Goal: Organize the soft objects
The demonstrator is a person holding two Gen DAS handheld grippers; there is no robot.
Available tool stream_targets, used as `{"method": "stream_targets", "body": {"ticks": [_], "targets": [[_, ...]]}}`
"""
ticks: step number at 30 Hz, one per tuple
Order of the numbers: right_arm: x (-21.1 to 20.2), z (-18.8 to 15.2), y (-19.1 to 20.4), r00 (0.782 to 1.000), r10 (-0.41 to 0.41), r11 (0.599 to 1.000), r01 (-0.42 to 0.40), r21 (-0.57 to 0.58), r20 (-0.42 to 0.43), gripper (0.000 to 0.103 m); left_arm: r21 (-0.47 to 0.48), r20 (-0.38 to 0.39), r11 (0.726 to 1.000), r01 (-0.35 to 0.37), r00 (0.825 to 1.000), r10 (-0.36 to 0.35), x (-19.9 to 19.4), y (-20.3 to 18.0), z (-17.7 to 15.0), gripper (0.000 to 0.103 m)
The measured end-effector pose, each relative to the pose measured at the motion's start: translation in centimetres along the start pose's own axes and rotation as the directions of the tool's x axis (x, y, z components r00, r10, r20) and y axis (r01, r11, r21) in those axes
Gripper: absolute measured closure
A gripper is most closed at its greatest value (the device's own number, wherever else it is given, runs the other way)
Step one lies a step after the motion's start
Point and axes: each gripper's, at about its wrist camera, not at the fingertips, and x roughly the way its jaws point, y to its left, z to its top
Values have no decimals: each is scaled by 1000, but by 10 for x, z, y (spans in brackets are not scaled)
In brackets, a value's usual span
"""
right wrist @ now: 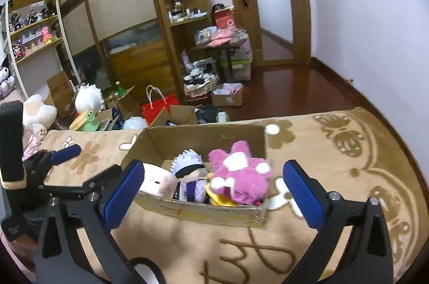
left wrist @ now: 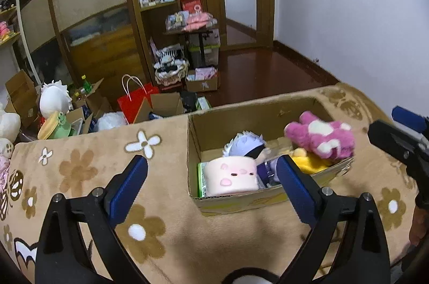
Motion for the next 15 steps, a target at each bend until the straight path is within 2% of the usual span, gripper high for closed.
{"method": "stream_targets", "body": {"ticks": [2,8,15], "targets": [[-15,1,-1,1000,-12,1000,12,2,16,0,-11,19,1000,6,1000,-6,-13,0,1,2],[-55,-1,-5,999,-21,1000,21,-3,48,0,-3,70,1000,4,998,-4,-53,-1,4,2],[-102,-5,-9,992,-54,998,56,-13,112,0,18,159,1000,-15,987,12,-103,-6,-4,2]]}}
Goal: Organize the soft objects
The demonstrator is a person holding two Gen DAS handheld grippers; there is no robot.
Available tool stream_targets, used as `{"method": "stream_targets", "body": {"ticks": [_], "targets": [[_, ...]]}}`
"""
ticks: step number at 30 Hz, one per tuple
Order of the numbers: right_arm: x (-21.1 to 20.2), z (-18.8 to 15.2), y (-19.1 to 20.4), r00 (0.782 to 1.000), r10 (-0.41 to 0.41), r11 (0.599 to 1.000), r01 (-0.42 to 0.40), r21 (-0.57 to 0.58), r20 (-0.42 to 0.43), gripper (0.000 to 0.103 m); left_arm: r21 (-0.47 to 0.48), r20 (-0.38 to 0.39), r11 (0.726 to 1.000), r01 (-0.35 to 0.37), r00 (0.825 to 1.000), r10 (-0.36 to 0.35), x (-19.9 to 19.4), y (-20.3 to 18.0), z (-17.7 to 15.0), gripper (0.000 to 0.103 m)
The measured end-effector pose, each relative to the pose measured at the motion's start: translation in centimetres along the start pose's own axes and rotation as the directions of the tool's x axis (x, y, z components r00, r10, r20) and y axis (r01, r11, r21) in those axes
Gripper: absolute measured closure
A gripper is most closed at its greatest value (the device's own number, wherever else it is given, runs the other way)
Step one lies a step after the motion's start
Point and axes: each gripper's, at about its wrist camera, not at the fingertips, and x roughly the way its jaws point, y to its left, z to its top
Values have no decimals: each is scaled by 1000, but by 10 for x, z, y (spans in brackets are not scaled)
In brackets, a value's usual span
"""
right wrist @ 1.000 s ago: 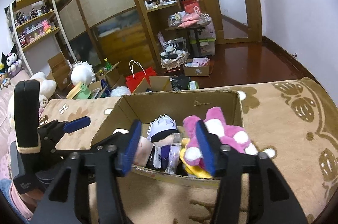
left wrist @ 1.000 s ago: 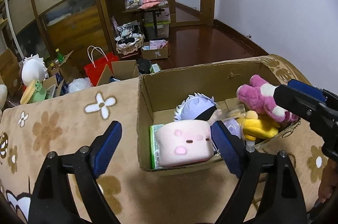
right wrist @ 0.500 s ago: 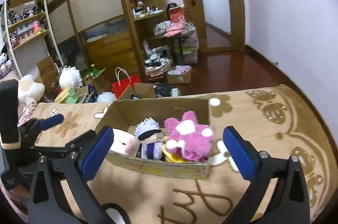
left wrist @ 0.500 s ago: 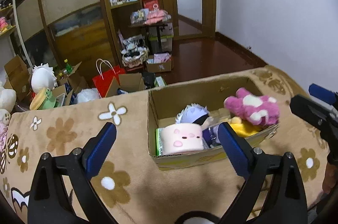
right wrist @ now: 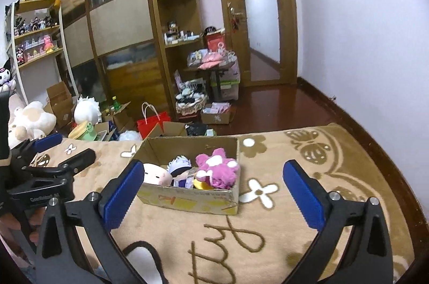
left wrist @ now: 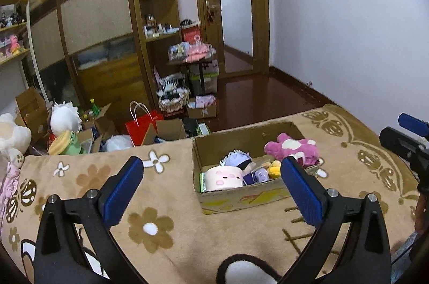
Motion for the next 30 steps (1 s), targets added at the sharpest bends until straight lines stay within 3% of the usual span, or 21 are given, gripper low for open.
{"method": "stream_targets", "body": {"ticks": [8,15,30], "targets": [[-41,-7,-6,997,-42,999,42,8,68,0,-7,65,1000,-16,998,16,-35,-2,-16,2],[-55,-25,-9,990,-91,996,90,18,112,0,-2,91,1000,-29,995,29,-39,-5,-36,2],[-35,-55,-15,989,-132,991,132,2,63,0,28,90,1000,-15,996,12,-19,-8,-56,2]]}}
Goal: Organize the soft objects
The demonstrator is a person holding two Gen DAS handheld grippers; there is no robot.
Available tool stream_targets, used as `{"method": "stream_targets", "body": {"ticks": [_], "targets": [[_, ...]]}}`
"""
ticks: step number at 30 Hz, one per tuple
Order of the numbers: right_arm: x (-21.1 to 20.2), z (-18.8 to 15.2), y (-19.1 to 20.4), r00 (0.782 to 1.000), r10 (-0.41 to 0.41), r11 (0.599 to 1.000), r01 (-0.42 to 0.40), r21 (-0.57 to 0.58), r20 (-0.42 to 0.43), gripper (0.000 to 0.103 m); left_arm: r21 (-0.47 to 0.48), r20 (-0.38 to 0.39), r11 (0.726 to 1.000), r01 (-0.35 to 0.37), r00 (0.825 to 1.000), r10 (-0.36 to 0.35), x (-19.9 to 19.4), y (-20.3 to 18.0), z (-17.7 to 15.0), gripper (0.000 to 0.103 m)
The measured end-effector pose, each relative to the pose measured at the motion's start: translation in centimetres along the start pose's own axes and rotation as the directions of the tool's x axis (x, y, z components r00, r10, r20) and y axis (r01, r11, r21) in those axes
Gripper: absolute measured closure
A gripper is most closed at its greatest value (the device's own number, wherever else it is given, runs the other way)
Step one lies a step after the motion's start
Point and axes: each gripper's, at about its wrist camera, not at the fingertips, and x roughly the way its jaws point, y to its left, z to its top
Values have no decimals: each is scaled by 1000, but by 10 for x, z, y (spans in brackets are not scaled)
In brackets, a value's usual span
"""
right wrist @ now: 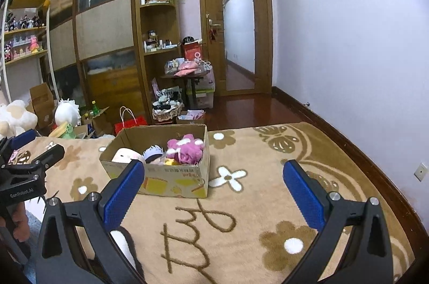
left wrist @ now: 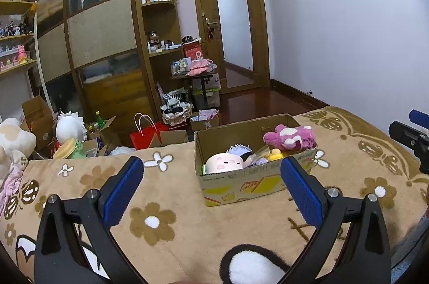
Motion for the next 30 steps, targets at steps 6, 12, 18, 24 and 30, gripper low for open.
{"method": "stream_targets", "body": {"ticks": [6,12,18,24,30], "targets": [[5,-3,2,1000,-7,1000,7,-9,-3,0,10,-16,1000,8,1000,-8,7,-2,-3,2],[10,-6,1,1000,-5,1000,4,-10,-18,0,18,-26,1000,21,999,-21,9,-3,-6,2],[10,-6,2,1000,-6,1000,6,-11,-19,0,24,-29,999,25,999,-25,9,-4,-8,2],[9,-6,2,1000,-9,1000,8,-12,-18,0,23,-29,999,25,999,-25,9,-5,-8,2],[11,-10,0,1000,-14,1000,14,-10,-20,0,17,-33,1000,24,999,-23,10,-3,-9,2]]}}
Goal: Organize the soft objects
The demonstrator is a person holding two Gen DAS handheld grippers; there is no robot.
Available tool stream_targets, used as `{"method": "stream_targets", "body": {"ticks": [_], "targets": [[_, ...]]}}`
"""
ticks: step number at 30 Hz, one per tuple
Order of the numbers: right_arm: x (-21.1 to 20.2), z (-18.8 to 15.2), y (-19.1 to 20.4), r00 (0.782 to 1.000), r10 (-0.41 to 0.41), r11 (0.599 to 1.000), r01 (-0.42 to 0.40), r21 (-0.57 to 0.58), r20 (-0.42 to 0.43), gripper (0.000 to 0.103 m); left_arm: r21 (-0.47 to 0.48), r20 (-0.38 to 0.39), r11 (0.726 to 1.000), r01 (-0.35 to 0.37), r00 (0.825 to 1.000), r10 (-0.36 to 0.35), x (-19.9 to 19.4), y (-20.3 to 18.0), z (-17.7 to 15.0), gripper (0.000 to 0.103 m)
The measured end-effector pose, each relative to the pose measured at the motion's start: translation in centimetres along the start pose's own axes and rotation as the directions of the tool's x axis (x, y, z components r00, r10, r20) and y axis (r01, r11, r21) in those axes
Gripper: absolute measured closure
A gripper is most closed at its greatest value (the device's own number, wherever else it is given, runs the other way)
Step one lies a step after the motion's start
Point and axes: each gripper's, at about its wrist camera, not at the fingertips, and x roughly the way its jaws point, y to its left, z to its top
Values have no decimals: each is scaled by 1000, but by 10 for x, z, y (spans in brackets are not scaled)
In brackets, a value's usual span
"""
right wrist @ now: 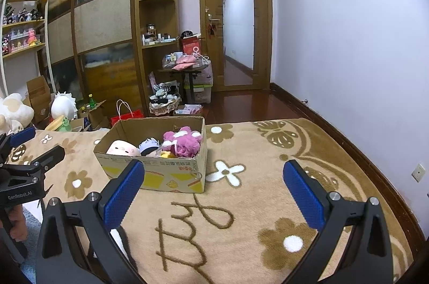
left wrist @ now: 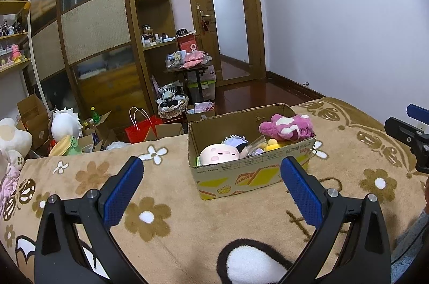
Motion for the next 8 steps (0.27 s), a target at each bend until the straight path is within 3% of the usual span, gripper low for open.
{"method": "stream_targets", "body": {"ticks": [8], "targets": [[1,0,-3,1000,-14,1000,14,5,-2,0,3,-6,1000,-2,1000,2,1,2,-2,2]]}}
